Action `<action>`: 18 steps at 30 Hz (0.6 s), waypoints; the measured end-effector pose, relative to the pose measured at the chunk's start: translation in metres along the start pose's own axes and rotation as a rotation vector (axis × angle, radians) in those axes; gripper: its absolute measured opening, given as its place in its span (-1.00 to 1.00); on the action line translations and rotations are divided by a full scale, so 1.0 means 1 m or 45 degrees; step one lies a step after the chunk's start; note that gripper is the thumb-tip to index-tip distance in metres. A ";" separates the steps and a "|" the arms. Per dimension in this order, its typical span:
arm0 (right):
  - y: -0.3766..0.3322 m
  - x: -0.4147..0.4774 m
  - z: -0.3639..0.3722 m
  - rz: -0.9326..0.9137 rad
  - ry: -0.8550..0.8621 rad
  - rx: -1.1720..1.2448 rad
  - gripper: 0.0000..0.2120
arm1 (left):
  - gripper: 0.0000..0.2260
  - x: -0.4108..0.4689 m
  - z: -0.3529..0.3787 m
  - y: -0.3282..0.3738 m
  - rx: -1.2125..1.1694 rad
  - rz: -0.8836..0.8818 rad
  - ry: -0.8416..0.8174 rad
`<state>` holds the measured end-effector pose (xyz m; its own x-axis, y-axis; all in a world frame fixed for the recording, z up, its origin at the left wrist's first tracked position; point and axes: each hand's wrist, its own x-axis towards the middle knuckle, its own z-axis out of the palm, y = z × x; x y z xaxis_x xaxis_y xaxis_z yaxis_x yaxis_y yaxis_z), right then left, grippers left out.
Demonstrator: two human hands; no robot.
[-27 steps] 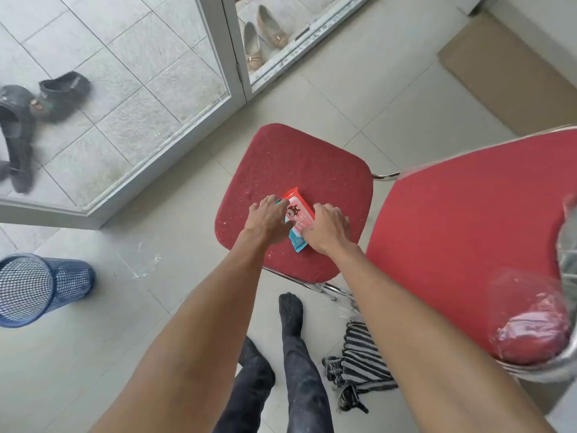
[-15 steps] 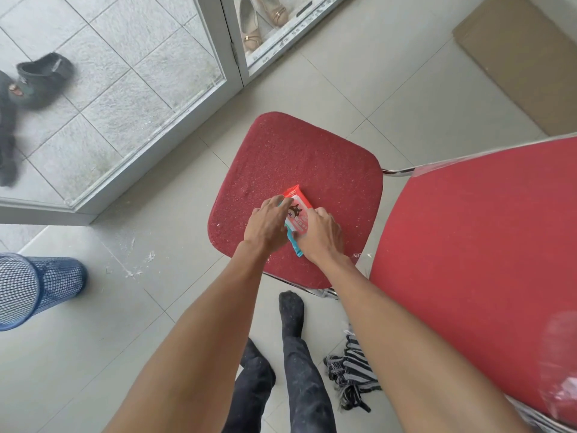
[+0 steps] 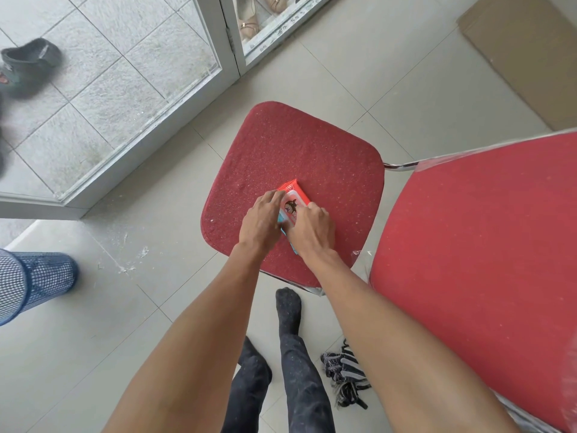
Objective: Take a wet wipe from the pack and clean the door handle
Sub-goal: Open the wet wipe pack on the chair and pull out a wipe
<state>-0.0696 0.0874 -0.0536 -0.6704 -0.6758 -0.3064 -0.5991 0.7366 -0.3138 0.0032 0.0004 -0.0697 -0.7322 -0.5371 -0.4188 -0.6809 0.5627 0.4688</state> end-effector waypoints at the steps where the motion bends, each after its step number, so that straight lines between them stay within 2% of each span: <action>1: 0.001 -0.001 0.001 -0.062 0.022 -0.004 -0.69 | -0.39 0.000 0.001 0.000 -0.030 -0.007 0.009; 8: 0.016 -0.003 0.000 -0.202 0.065 0.097 -0.87 | -0.36 0.000 0.006 0.003 -0.090 -0.049 0.069; 14: 0.039 0.007 -0.003 0.104 -0.014 0.299 -0.71 | -0.36 -0.001 0.008 0.006 -0.126 -0.025 0.070; 18: 0.035 0.007 -0.007 0.200 0.314 0.421 -0.72 | -0.36 -0.001 0.010 0.007 -0.158 -0.020 0.061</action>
<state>-0.0985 0.1092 -0.0600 -0.8505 -0.5002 -0.1626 -0.3360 0.7546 -0.5637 -0.0007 0.0113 -0.0738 -0.7181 -0.5763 -0.3902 -0.6825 0.4735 0.5567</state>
